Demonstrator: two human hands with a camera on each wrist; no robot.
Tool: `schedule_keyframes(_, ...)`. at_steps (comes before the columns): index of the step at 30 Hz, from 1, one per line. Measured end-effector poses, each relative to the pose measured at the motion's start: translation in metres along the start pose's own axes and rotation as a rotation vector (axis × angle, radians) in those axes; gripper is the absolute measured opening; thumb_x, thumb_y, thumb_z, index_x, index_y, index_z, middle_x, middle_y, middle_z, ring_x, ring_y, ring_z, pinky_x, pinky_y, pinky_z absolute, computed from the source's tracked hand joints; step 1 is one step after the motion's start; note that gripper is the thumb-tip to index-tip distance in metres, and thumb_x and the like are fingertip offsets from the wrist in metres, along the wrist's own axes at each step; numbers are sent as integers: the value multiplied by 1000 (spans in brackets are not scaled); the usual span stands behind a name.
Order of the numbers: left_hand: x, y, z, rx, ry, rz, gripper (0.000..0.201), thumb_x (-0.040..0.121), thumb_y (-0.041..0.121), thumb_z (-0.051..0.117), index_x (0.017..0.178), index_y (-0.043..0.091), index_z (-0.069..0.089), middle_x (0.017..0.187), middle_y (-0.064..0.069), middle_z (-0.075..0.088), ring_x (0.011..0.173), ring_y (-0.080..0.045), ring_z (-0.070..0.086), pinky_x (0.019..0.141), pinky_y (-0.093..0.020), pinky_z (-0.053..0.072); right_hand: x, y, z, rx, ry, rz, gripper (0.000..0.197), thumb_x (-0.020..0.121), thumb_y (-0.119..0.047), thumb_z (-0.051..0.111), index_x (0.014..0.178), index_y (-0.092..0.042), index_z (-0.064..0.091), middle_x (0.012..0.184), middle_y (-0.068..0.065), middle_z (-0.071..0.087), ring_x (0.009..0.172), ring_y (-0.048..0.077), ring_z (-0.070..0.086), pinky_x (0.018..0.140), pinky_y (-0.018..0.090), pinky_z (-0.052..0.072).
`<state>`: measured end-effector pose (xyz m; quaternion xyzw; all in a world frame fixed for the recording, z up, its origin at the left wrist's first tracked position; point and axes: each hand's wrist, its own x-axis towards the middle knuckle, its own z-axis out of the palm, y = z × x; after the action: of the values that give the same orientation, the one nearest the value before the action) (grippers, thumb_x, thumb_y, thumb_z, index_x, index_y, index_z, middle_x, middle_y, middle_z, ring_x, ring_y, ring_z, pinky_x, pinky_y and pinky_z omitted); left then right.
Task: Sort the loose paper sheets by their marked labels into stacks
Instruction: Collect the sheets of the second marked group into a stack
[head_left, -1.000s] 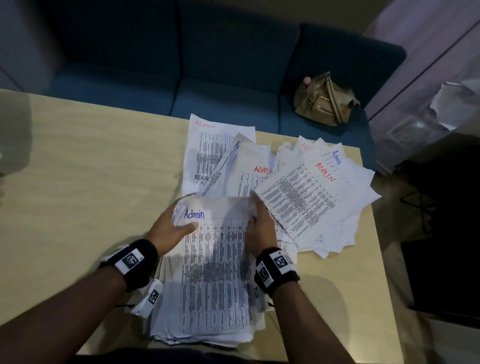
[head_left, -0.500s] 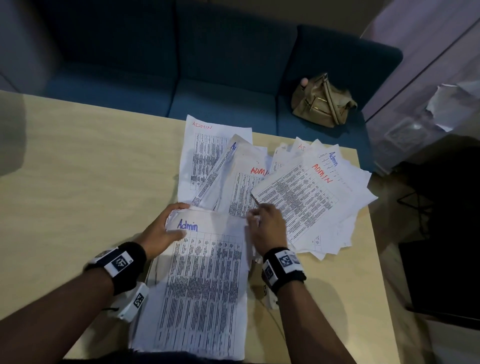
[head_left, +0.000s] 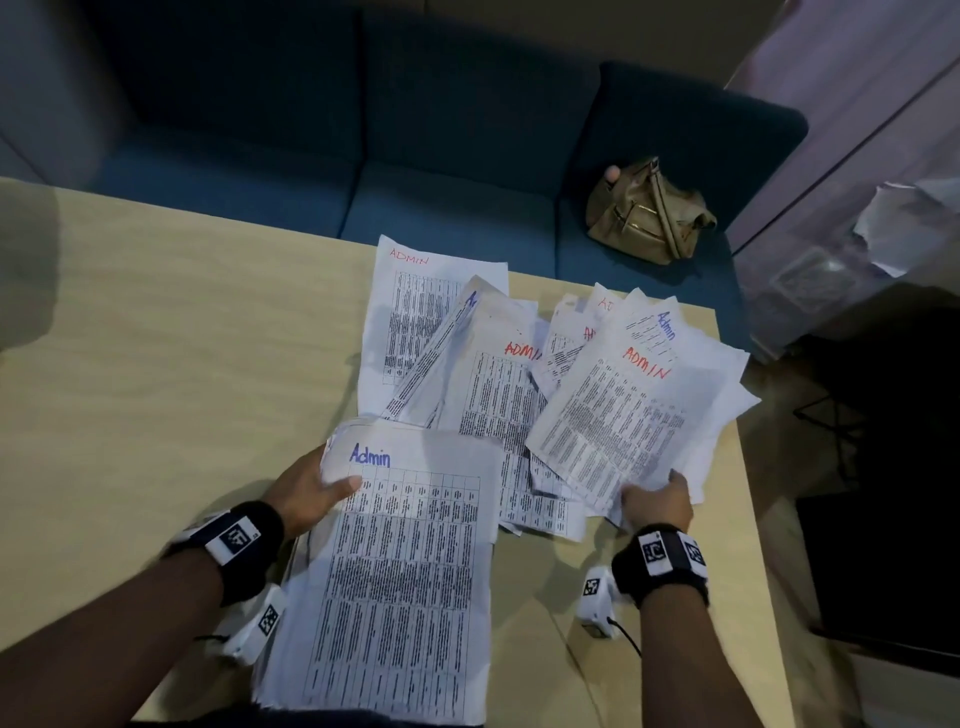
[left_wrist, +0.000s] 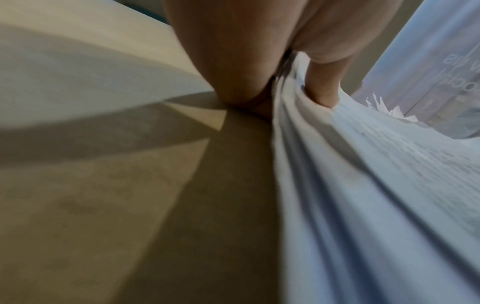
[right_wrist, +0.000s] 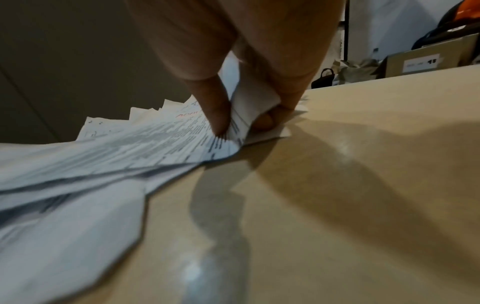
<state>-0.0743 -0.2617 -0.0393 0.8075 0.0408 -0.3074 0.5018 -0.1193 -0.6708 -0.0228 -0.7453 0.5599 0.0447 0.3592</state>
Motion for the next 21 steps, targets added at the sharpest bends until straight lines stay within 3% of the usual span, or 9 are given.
schedule_keyframes(1,1,-1,0,-2,0,-1,37,89,26,66,124,29,55,113,6,69,105,-17,64,93,-37,47,-1,4,-4,-36,21,-25,65,86,-16,66,143,-7,35,138,24,47,118,40,53,97,42,46)
schedule_keyframes(3,1,-3,0,8,-2,-5,37,89,27,66,125,29,56,112,7,69,105,-16,64,95,-40,47,-3,10,-10,-43,47,-59,50,88,-23,63,130,1,51,125,26,57,104,39,56,87,39,47)
schedule_keyframes(5,3,-5,0,29,1,-18,36,90,28,65,125,28,56,114,5,69,105,-18,64,97,-44,47,-2,12,-14,7,56,-82,43,88,-25,63,116,8,59,111,29,63,90,37,57,77,36,47)
schedule_keyframes(6,3,-4,0,34,6,-28,36,90,27,64,125,27,56,114,3,69,104,-19,64,97,-45,47,-1,10,-17,24,62,-82,44,88,-26,64,114,9,59,110,30,63,92,39,59,77,36,46)
schedule_keyframes(10,3,-2,1,50,6,-26,35,90,24,64,124,25,57,113,2,70,103,-19,65,96,-44,47,6,-8,-14,-43,74,-72,46,83,-24,66,119,5,57,120,26,58,106,41,58,88,38,49)
schedule_keyframes(14,2,0,1,35,-1,-15,39,89,26,65,127,22,56,114,1,69,104,-18,64,95,-40,47,14,-29,0,-68,123,-21,81,73,-24,79,136,-3,33,140,26,34,126,43,39,104,47,37)
schedule_keyframes(17,2,0,0,52,-19,2,40,90,27,64,128,24,55,115,2,69,105,-18,64,91,-36,46,16,-43,8,-84,96,-5,98,71,-20,82,142,-2,18,143,25,30,131,41,33,107,48,34)
schedule_keyframes(21,3,-4,-1,43,-6,-27,37,85,34,65,121,29,58,111,5,70,103,-19,65,94,-42,48,22,-48,15,-127,70,-9,86,77,-8,74,143,-1,19,144,24,31,130,42,36,102,46,38)
